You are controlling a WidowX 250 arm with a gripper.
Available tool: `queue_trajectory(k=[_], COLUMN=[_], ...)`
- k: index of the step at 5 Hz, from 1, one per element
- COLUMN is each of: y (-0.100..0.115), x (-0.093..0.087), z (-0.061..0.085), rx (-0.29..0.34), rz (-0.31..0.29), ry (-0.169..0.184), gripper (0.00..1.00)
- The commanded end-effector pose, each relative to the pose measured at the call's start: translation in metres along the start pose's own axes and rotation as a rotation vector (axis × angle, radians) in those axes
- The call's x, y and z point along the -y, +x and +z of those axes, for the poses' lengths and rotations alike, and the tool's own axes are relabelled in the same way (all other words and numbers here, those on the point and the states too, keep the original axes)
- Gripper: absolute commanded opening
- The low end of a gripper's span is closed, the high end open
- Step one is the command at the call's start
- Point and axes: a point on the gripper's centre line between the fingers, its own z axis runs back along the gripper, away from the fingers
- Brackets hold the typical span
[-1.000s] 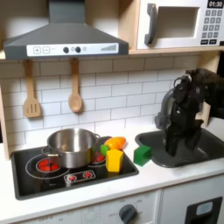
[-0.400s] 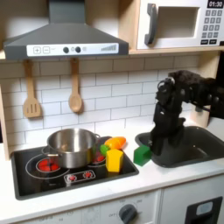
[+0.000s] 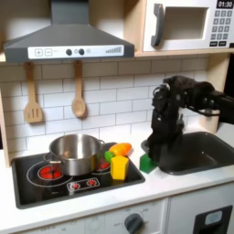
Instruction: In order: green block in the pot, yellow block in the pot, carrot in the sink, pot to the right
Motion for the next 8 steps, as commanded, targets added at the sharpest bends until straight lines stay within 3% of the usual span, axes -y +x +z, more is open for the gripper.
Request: queue_trajectory(k=[1,2,6,8], y=[0.026,0.03,0.041,0.032], x=[0.024,0.026,0.006,0.012], z=[-0.024,-0.038,-0.028,-0.035], rx=[-0.02,-0.045,-0.016,-0.056], rz=[-0.027,-0.031,0.009,-0.007], ry=[0.014,0.053,0.044,0.036], gripper=[1.0,1.0,1.0,1.0])
